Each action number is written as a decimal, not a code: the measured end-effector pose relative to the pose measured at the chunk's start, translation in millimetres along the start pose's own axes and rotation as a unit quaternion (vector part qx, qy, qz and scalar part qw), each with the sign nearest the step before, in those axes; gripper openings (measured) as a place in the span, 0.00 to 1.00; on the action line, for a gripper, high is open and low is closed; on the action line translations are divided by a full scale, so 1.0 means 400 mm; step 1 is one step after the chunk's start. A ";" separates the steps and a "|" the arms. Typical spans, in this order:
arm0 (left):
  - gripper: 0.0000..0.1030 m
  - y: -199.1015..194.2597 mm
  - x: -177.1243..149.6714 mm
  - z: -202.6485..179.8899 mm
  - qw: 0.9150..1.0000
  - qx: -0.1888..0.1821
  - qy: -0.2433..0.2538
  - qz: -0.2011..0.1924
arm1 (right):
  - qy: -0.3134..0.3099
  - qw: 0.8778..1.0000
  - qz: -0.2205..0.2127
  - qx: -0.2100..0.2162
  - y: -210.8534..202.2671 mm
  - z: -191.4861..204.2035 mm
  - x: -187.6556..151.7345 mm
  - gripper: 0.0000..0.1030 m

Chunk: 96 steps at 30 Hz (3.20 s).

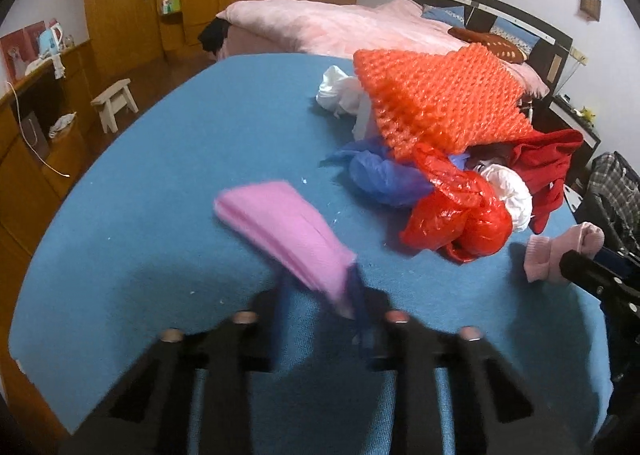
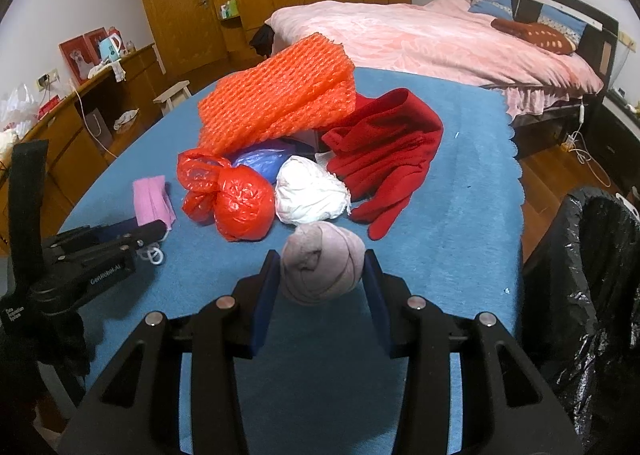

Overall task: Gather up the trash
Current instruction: 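Grasp the pink mask with the left tool while the right tool holds the sock ball, then carry both items over the black bin and open both tools to drop them, then return to the pile and grasp the white plastic bag ball with the right tool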

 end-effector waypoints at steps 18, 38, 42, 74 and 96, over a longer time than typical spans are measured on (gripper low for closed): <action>0.07 -0.133 0.095 -0.122 0.996 -0.035 0.055 -0.067 | 0.028 0.999 -0.044 0.005 -0.103 -0.056 0.046 0.40; 0.07 -0.099 0.121 -0.546 0.967 -0.167 0.181 -0.066 | 0.101 0.989 -0.083 -0.077 -0.257 -0.338 0.008 0.40; 0.07 -0.071 0.116 -0.629 0.958 -0.198 0.198 -0.058 | 0.121 0.983 -0.077 -0.117 -0.279 -0.434 -0.035 0.40; 0.89 -0.005 0.114 -0.715 0.949 -0.233 0.207 -0.045 | 0.192 0.953 -0.070 -0.223 -0.309 -0.650 -0.153 0.93; 0.90 -0.084 0.150 -0.224 0.988 -0.040 0.116 -0.097 | 0.083 0.990 -0.085 -0.083 -0.154 -0.239 0.034 0.93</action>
Point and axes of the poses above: each gripper's, at about its wrist camera, not at the fingertips, and y roughly the way its jaws point, z to its left, x to its top, the point moved 3 cm from there along y, roughly the way its jaws point, and after that the axes turned 13 degrees about -x, right-handed, at the moved point
